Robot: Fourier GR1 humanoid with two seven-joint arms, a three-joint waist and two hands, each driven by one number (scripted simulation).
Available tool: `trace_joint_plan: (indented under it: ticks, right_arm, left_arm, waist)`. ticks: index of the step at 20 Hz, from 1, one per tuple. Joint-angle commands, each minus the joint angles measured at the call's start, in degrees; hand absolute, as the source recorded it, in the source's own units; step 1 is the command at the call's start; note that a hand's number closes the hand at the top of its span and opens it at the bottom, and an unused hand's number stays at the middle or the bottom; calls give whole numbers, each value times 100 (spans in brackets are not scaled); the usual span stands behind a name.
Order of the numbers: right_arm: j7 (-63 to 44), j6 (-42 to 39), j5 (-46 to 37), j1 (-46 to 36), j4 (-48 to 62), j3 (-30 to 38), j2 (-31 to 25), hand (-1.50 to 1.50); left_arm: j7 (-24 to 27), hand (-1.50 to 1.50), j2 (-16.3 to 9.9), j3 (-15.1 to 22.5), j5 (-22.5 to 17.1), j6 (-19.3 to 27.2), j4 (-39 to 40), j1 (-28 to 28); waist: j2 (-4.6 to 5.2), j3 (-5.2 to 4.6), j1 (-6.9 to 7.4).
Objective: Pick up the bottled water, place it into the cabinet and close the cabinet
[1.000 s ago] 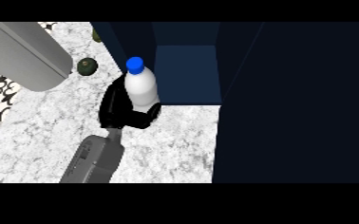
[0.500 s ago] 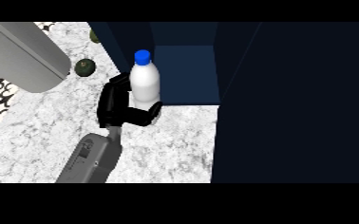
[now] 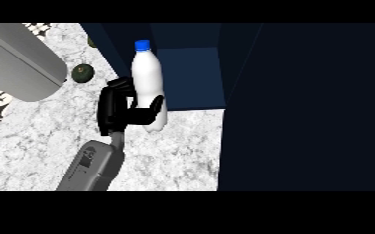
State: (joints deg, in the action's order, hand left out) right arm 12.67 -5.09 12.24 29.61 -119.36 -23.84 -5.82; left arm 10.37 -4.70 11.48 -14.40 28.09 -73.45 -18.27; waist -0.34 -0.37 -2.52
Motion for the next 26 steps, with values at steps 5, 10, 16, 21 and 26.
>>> trace_joint_plan:
  ticks: [5, 10, 16, 21, 26]
  right_arm:
    - [8, -118, 34, -45, 80, 12, -95, -150]
    - [-48, -102, 95, -24, 54, -25, -67, -150]
    - [-6, -138, 62, -195, 200, 17, -63, -150]
    - [-130, -31, 64, -270, 71, -55, 40, -150]
    - [71, -152, 41, -125, 228, -105, -32, -150]
  left_arm:
    - [-671, 150, -113, 192, 633, 419, 874, -1711]
    - [-597, 150, -146, 306, 860, 585, 1101, -1671]
    - [-781, 150, -389, 509, 1369, 1018, 1309, -1694]
    - [-1066, 150, -695, 525, 1703, 1337, 1424, -1807]
    - [-1007, -150, -575, 682, 1857, 1582, 1683, -1708]
  waist:
    - [163, 52, -479]
    - [171, 39, -480]
    - [181, 43, -482]
    - [198, 42, -509]
    - [207, 39, -543]
